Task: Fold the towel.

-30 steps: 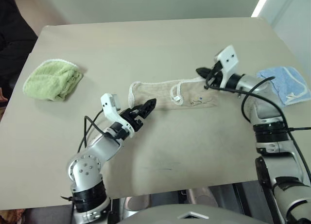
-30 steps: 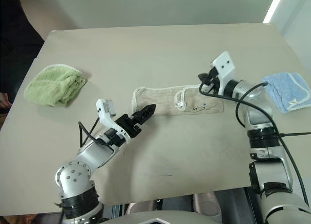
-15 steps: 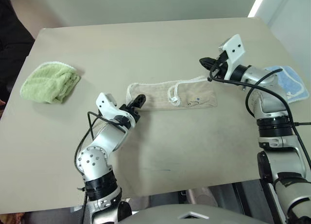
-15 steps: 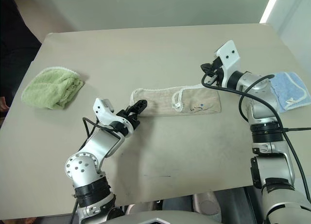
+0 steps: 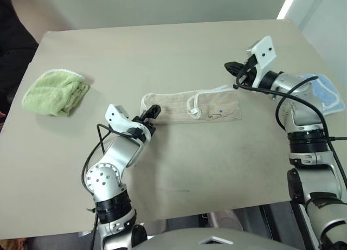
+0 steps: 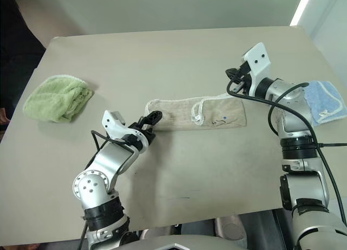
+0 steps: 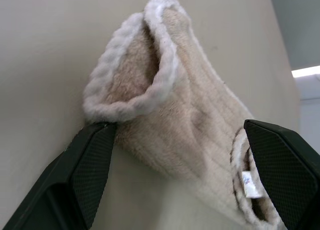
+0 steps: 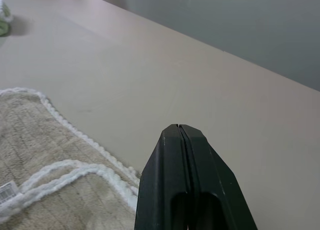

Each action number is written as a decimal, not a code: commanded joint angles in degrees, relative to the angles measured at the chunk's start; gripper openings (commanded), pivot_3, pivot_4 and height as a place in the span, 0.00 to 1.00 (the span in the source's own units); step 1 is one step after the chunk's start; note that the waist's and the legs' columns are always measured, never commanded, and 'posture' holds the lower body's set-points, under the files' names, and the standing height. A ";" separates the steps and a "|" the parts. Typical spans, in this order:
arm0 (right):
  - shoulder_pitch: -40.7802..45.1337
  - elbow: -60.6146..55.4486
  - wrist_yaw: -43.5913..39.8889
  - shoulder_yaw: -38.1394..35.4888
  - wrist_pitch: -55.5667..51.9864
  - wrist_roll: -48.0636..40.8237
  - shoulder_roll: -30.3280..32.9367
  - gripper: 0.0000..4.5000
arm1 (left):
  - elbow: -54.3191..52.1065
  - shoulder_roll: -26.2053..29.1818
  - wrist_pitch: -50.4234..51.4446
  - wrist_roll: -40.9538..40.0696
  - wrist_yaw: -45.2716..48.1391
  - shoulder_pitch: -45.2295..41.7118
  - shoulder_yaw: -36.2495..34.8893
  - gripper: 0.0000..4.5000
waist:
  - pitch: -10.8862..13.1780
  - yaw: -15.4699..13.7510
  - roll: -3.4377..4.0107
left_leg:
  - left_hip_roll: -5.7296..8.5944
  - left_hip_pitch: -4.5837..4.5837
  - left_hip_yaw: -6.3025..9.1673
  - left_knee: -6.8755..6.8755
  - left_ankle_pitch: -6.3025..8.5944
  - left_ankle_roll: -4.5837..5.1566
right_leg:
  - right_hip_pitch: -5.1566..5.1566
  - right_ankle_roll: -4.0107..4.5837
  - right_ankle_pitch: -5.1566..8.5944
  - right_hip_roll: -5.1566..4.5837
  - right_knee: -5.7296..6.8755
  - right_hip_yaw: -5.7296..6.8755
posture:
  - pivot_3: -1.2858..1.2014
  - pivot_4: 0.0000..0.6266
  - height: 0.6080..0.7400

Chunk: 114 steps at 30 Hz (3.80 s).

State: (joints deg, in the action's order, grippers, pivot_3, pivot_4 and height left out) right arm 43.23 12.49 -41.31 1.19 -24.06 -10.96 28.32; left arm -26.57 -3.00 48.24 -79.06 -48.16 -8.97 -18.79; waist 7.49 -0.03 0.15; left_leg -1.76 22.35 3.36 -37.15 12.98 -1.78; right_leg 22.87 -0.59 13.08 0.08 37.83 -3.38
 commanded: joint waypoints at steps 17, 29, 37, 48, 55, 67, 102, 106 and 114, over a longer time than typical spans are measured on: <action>2.68 2.07 0.18 -0.53 2.79 0.64 -1.16 0.00 | 10.39 6.04 -9.96 -6.50 -5.09 -3.84 1.19 0.98 | 0.15 -0.23 0.13 | -0.40 -0.52 -0.42 0.21 0.31 -0.13 | -0.09 0.48 -0.25 0.80 0.13 -0.37 | 0.52 0.24 1.00; 1.57 0.52 0.57 -1.22 2.10 0.47 -0.13 0.00 | 11.87 5.83 -11.38 -6.87 -6.23 -5.94 1.80 0.56 | 0.22 -0.20 0.12 | -0.11 -1.00 -0.44 0.31 0.15 -0.17 | -0.54 0.01 -0.08 0.85 0.12 -0.73 | 0.52 0.24 1.00; 1.71 0.81 0.50 -1.05 2.27 0.45 -0.28 0.00 | 10.59 5.80 -13.01 -6.14 -6.51 -5.69 1.60 0.01 | 0.43 -0.21 -0.19 | -0.11 -0.33 -0.60 0.30 0.04 -0.57 | 0.21 0.05 0.09 0.90 0.08 -1.07 | 0.52 0.24 1.00; 2.10 2.19 1.07 -1.89 2.20 0.29 -0.15 0.00 | 5.60 17.65 -7.10 -2.74 10.06 -10.46 5.42 0.01 | 0.80 -0.22 -0.69 | -0.31 -0.32 -0.60 0.30 0.41 -0.46 | 0.28 -0.12 0.21 0.92 0.09 -1.16 | 0.52 0.24 1.00; 4.85 7.16 5.19 -4.92 2.49 0.20 -0.05 0.00 | 7.32 24.73 -0.11 1.83 27.00 -21.22 13.80 0.01 | 0.86 -0.59 -0.78 | -0.37 -0.09 -0.55 0.10 0.43 -0.55 | 0.41 -0.10 0.06 0.80 0.06 -1.24 | 0.52 0.24 1.00; 8.75 14.54 17.13 -12.74 4.76 0.53 2.01 0.00 | 23.88 18.36 10.48 11.75 50.77 -40.95 26.92 0.01 | 0.86 -0.87 -0.79 | -0.41 0.46 -0.58 0.08 0.55 -0.60 | 1.02 -0.70 -0.27 0.63 0.01 -1.25 | 0.52 0.24 1.00; -5.20 -11.69 6.50 -10.31 -12.77 -9.58 2.59 0.00 | 30.12 21.18 5.20 40.05 78.02 -43.87 21.82 0.71 | 0.84 -0.79 -0.76 | -0.39 0.84 -0.64 -1.00 0.79 -0.04 | 1.22 -1.23 -0.75 0.61 0.07 -1.57 | 0.52 0.24 1.00; -6.58 -15.75 4.41 -8.05 -14.94 -11.59 1.45 0.00 | 31.46 22.66 0.82 44.49 82.97 -42.98 25.08 0.38 | 0.84 -0.96 -0.76 | -0.38 0.85 -0.61 -1.01 0.80 -0.03 | 1.19 -1.23 -0.75 0.60 0.07 -1.57 | 0.52 0.24 1.00; -9.89 -17.45 3.84 -3.98 -16.37 -11.71 -0.12 0.00 | 34.09 21.25 -0.75 48.86 88.36 -39.81 29.04 0.01 | 0.84 -0.98 -0.76 | -0.39 0.86 -0.57 -1.03 0.80 -0.01 | 1.17 -1.25 -0.76 0.60 0.06 -1.57 | 0.52 0.24 1.00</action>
State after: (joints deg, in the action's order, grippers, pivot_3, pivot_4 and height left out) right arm 34.28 -3.01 -37.04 -3.68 -40.63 -22.77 28.24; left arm 7.86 18.74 48.70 -31.32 38.79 -49.50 8.84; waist 8.32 -1.01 -0.61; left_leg -2.15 23.20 2.81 -38.18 13.78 -1.79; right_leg 24.03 -1.84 12.32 0.68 37.89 -4.95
